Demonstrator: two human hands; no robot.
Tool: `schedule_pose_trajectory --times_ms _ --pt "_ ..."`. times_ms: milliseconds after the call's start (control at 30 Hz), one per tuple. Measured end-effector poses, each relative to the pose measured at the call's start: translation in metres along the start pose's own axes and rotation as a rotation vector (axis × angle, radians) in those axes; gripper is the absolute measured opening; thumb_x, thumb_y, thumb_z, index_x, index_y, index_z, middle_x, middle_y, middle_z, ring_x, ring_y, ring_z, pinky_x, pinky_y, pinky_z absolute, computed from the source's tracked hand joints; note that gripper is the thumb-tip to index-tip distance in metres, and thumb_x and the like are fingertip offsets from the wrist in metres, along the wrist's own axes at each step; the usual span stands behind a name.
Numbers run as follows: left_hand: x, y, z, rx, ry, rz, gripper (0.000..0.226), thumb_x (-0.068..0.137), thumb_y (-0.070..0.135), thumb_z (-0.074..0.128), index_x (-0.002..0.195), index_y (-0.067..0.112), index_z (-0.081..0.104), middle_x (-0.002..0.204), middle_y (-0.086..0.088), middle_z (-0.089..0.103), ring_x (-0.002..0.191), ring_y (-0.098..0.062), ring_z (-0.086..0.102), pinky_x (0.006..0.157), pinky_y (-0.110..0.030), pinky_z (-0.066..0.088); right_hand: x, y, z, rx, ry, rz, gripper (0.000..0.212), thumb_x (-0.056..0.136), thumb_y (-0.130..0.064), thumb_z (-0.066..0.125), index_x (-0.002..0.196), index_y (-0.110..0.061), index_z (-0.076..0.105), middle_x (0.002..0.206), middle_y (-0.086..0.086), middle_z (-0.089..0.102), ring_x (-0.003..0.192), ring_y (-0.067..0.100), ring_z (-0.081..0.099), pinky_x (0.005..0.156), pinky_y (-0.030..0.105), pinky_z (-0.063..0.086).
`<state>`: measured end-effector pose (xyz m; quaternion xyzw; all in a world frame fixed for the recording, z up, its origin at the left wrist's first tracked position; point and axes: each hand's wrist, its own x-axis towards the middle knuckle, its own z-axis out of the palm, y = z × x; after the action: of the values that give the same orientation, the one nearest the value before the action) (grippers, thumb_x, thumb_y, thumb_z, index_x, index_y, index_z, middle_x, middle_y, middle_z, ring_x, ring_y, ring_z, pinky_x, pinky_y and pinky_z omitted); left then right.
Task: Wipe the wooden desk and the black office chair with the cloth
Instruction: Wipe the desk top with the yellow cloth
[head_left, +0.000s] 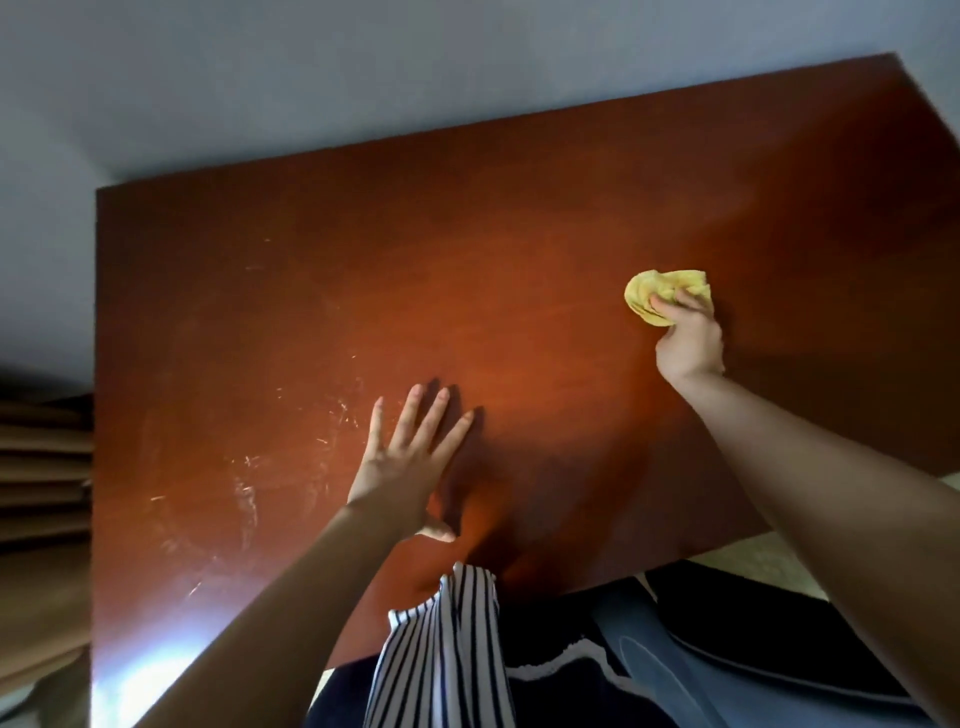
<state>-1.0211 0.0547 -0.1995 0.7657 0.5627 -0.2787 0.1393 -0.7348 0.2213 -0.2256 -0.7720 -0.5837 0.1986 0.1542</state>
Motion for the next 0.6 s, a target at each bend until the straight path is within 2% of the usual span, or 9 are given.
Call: schedule_pose_trajectory --times_ms 133,300,467,600 --pt "-0.016 -0.008 0.01 -0.07 0.022 -0.068 0.129 0.066 0.083 0.051 0.135 0.024 -0.04 0.14 -0.006 -0.046 0.129 -0.032 -0.04 0.106 -0.06 -0.018 -0.013 -0.027 0.024 -0.018 0.014 -0.071 0.053 0.089 0.013 0.041 0.126 -0.018 0.062 0.146 0.002 0.044 0.136 0.024 0.035 0.106 0.035 0.034" --pt "-0.048 -0.035 0.031 -0.161 0.054 -0.171 0.128 0.067 0.08 0.054 0.135 0.024 -0.039 0.149 -0.007 -0.04 0.137 -0.032 -0.035 0.104 -0.057 -0.019 -0.069 -0.056 0.06 -0.025 -0.024 -0.258 0.054 0.087 0.016 0.042 0.124 -0.018 0.064 0.143 0.002 0.048 0.141 0.023 0.029 0.11 0.036 0.032" --pt "-0.084 -0.057 0.054 -0.161 0.067 -0.178 0.128 0.066 0.079 0.056 0.134 0.024 -0.038 0.147 -0.005 -0.041 0.141 -0.033 -0.028 0.11 -0.06 -0.012 -0.143 -0.074 0.093 0.025 0.018 -0.392 0.052 0.08 0.02 0.049 0.115 -0.013 0.069 0.133 0.01 0.057 0.132 0.035 0.041 0.108 0.038 0.036" --pt "-0.107 -0.069 0.074 -0.167 0.051 -0.165 0.13 0.066 0.078 0.059 0.135 0.023 -0.037 0.152 -0.007 -0.035 0.141 -0.033 -0.028 0.11 -0.06 -0.012 -0.2 -0.078 0.113 0.025 0.09 -0.51 0.049 0.071 0.02 0.062 0.108 -0.011 0.072 0.121 0.015 0.064 0.118 0.043 0.053 0.099 0.049 0.044"
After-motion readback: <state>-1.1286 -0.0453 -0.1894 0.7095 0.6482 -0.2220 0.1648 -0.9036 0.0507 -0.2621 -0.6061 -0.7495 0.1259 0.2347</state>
